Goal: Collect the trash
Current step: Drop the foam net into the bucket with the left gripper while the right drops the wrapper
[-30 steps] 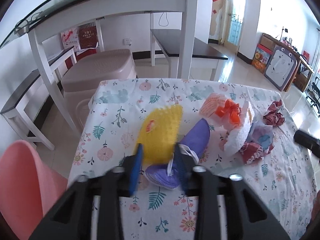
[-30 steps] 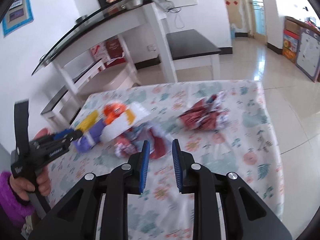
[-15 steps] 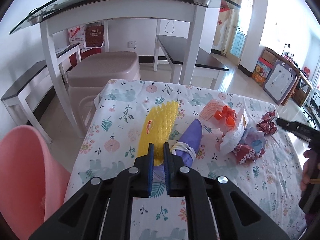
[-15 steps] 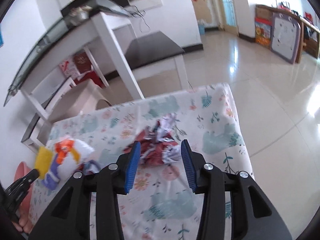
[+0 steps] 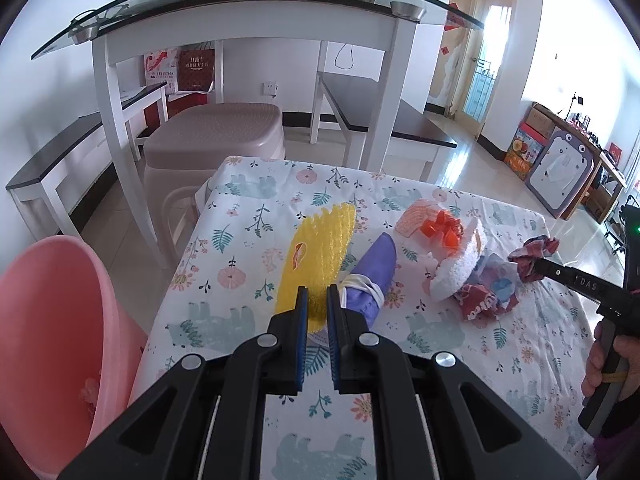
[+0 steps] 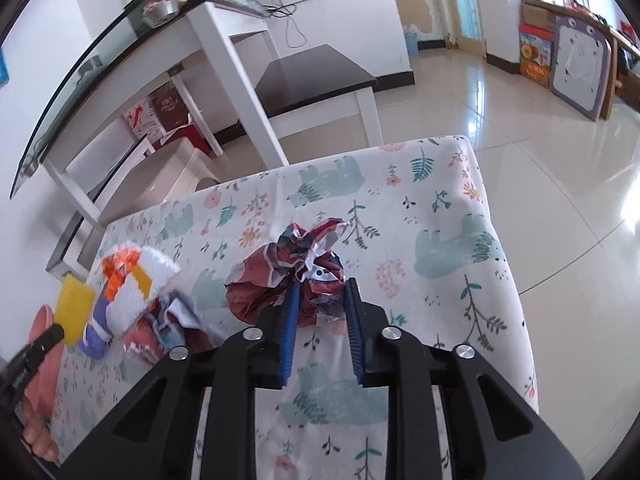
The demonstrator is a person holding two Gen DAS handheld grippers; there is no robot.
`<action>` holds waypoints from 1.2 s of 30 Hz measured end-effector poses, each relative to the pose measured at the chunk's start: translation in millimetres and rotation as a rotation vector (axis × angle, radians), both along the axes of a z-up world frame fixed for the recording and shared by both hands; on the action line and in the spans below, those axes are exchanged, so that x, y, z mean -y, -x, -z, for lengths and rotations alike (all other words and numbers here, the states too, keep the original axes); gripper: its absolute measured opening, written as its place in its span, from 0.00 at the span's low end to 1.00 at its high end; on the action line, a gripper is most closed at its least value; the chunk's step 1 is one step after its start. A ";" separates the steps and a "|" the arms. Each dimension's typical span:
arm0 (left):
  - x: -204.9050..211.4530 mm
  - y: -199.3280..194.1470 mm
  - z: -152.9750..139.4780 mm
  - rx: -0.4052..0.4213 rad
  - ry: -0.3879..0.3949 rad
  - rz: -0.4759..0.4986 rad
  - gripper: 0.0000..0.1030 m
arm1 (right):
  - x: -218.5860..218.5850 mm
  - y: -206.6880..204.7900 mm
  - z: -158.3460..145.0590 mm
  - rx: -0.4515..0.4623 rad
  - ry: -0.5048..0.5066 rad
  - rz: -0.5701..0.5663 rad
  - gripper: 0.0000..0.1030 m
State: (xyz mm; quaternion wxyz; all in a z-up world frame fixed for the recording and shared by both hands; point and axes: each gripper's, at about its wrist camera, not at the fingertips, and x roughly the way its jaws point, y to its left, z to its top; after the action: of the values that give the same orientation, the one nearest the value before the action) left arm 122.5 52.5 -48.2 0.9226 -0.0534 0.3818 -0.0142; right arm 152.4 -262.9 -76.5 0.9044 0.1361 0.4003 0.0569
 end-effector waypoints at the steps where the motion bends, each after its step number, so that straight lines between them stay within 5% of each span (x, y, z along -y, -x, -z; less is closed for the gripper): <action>1: 0.3 1.5 -0.9 0.002 0.000 0.000 0.08 | -2.1 4.0 -3.3 0.010 0.002 -0.004 0.17; 15: -3.1 39.8 -34.6 0.093 0.019 -0.009 0.08 | -45.7 53.6 -59.0 0.142 0.012 -0.138 0.16; 36: -56.2 99.1 -67.6 0.215 0.026 -0.142 0.08 | -158.0 73.8 -99.7 0.226 0.009 -0.355 0.16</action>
State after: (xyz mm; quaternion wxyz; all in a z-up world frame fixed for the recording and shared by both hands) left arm 23.4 108.7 19.4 0.9561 -0.0903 0.2758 0.0405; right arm 78.6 -104.8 23.2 0.9199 0.0522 0.3144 0.2284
